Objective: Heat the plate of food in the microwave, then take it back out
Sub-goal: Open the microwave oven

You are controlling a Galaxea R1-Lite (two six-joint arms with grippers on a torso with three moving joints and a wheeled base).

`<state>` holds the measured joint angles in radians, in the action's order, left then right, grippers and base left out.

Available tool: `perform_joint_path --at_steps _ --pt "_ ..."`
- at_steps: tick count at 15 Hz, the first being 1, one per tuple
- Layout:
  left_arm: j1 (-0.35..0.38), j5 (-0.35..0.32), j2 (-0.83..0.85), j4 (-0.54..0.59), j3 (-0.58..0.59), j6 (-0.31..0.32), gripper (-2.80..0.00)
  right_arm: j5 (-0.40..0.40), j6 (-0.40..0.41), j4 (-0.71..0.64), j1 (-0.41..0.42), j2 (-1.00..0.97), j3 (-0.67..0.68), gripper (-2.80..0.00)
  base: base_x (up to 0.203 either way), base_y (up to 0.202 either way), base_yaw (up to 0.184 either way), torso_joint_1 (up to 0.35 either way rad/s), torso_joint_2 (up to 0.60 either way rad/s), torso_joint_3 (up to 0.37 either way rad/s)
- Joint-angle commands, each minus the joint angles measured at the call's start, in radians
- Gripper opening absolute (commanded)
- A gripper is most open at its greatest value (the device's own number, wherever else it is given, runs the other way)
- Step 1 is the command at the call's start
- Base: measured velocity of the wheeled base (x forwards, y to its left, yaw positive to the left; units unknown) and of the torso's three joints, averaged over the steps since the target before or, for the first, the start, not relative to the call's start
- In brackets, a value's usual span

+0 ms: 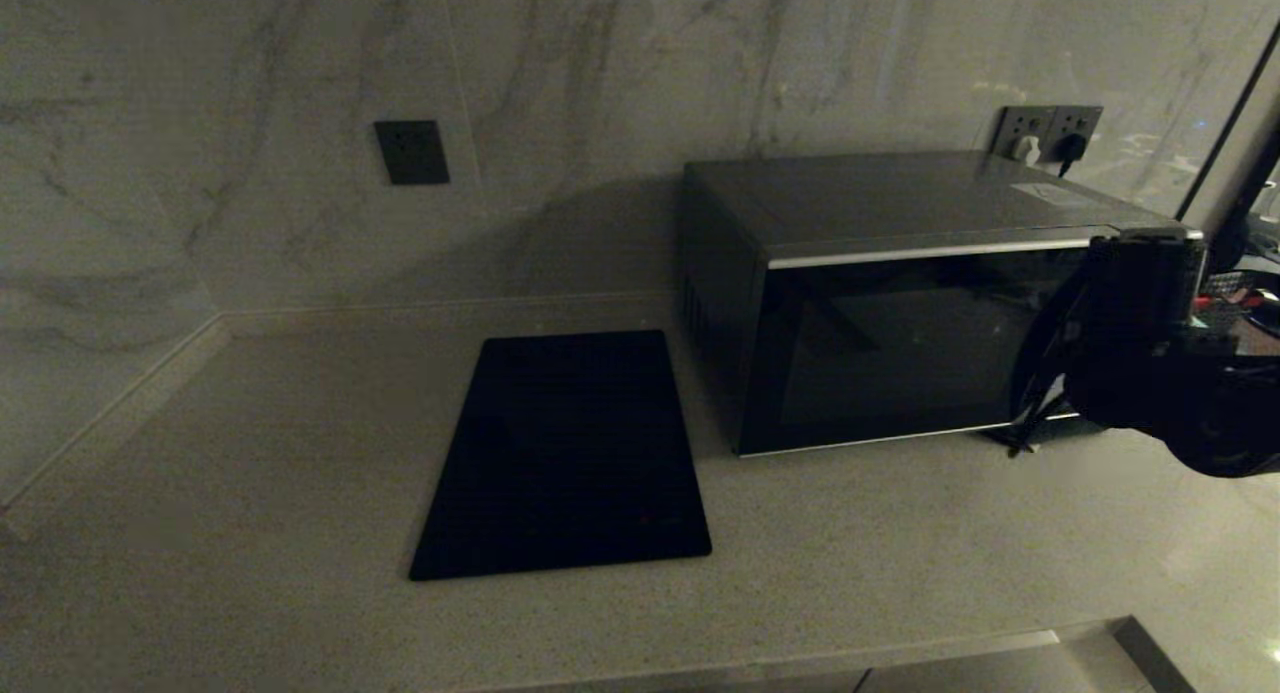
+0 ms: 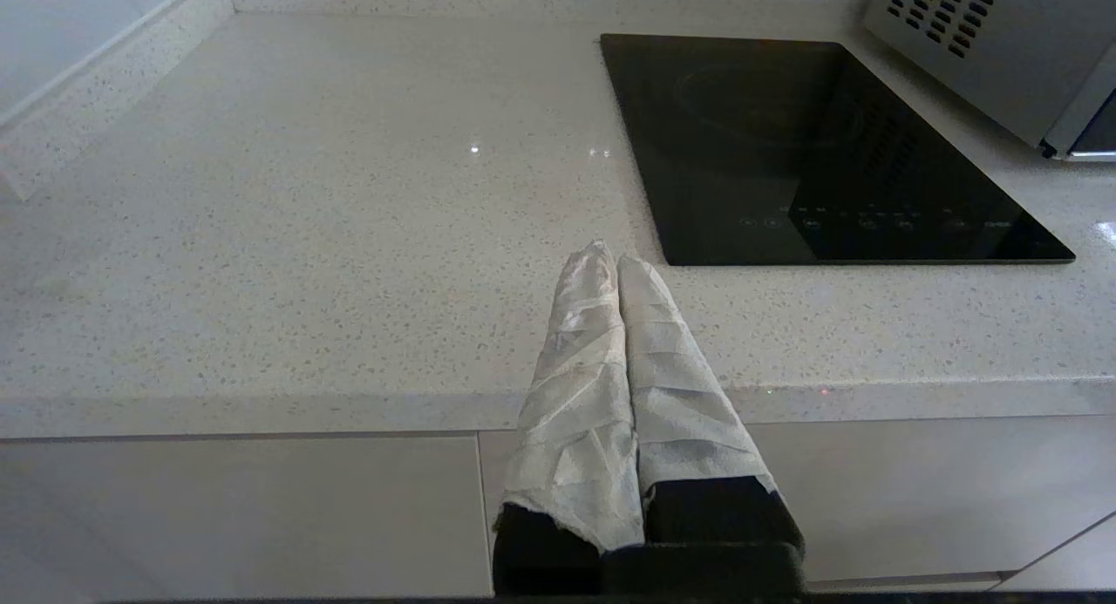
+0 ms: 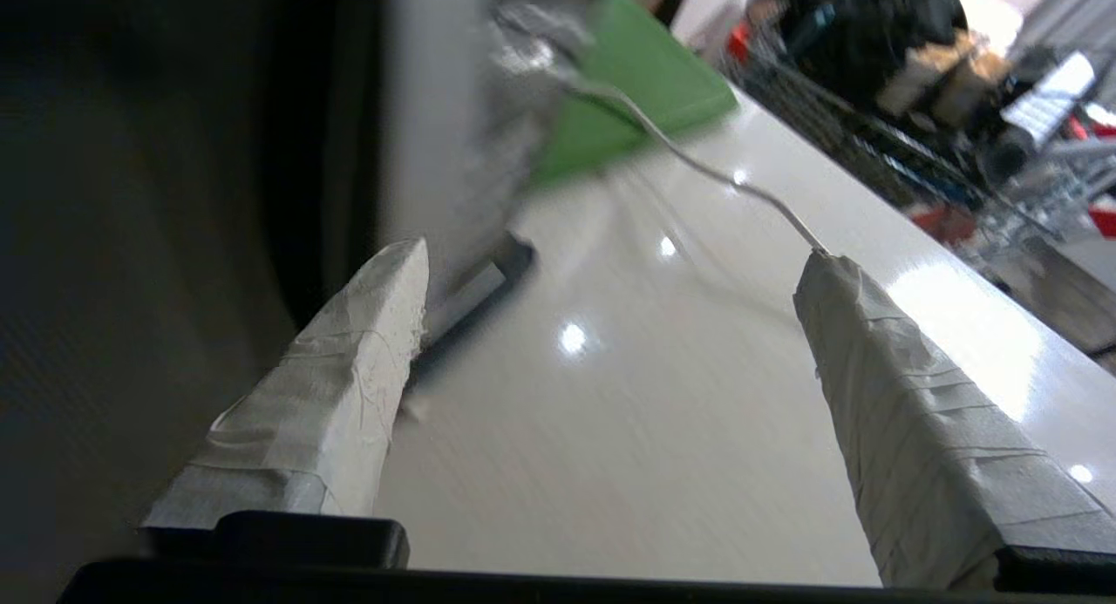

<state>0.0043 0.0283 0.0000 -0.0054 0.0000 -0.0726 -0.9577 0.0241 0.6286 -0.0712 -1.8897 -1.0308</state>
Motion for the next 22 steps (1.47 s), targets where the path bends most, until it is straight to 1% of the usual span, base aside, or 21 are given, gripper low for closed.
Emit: perform_joint_path --at_steps 1,5,12,14,18,22 --pt "0.000 0.001 0.002 -0.001 0.000 -0.001 -2.80 -0.002 0.007 0.049 -0.033 -0.073 -0.046 0.00 0.000 0.000 0.000 0.000 0.00 0.000" --pt "0.000 0.002 0.002 -0.001 0.000 -0.001 -2.80 0.002 0.007 0.062 -0.054 -0.116 -0.050 0.00 0.000 0.000 0.000 0.000 0.00 0.000" --pt "0.000 0.002 0.002 -0.001 0.000 -0.001 -2.80 0.000 0.019 0.061 -0.051 -0.159 -0.093 0.00 0.000 0.000 0.000 0.000 0.00 0.000" --pt "0.000 0.001 0.002 -0.001 0.000 -0.001 -2.80 0.000 0.028 0.063 -0.039 -0.174 -0.108 0.00 0.000 0.000 0.000 0.000 0.00 0.000" --pt "0.000 0.001 0.002 -0.001 0.000 0.000 -2.80 0.000 0.030 0.060 0.012 -0.198 -0.135 0.00 0.000 0.000 0.000 0.000 0.00 0.000" --pt "0.000 0.001 0.002 -0.001 0.000 -0.001 -2.80 0.000 0.027 0.060 0.028 -0.203 -0.130 0.00 0.000 0.000 0.000 0.000 0.00 0.000"
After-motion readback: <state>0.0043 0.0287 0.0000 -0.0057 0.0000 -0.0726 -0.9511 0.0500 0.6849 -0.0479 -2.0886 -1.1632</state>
